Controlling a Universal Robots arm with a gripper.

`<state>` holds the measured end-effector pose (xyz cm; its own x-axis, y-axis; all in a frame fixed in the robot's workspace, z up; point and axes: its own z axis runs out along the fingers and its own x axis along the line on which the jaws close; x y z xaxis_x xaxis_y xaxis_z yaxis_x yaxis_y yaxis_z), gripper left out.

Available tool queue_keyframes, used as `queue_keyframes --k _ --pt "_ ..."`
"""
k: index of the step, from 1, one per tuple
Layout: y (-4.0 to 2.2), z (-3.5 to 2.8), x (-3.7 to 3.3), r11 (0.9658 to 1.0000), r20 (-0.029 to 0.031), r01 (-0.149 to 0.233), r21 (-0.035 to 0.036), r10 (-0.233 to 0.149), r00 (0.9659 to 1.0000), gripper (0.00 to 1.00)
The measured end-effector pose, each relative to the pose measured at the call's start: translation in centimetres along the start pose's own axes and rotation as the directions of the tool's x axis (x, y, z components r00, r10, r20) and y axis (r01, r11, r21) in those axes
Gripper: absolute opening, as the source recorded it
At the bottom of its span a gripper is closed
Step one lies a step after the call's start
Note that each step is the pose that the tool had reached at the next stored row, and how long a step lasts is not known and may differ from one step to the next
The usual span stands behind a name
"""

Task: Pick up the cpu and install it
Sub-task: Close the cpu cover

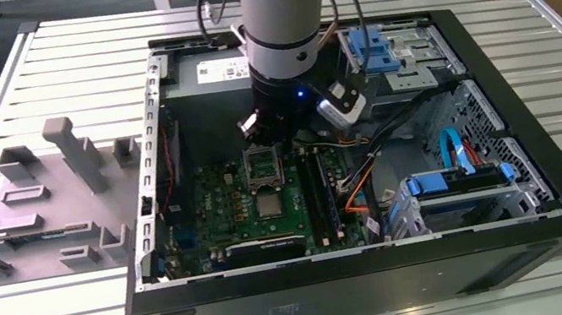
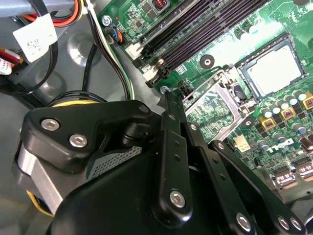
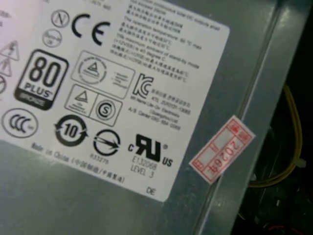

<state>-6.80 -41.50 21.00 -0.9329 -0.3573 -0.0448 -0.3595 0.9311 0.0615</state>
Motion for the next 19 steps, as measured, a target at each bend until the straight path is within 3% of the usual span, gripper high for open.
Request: queue_keyframes --k 9,19 --pt "-0.33 0.02 -0.85 1.0 0.0 0.0 0.0001 0.0 1.0 0.11" --pt "-0.26 0.46 -0.82 1.0 0.001 0.002 -0.0027 -0.002 1.0 0.11"
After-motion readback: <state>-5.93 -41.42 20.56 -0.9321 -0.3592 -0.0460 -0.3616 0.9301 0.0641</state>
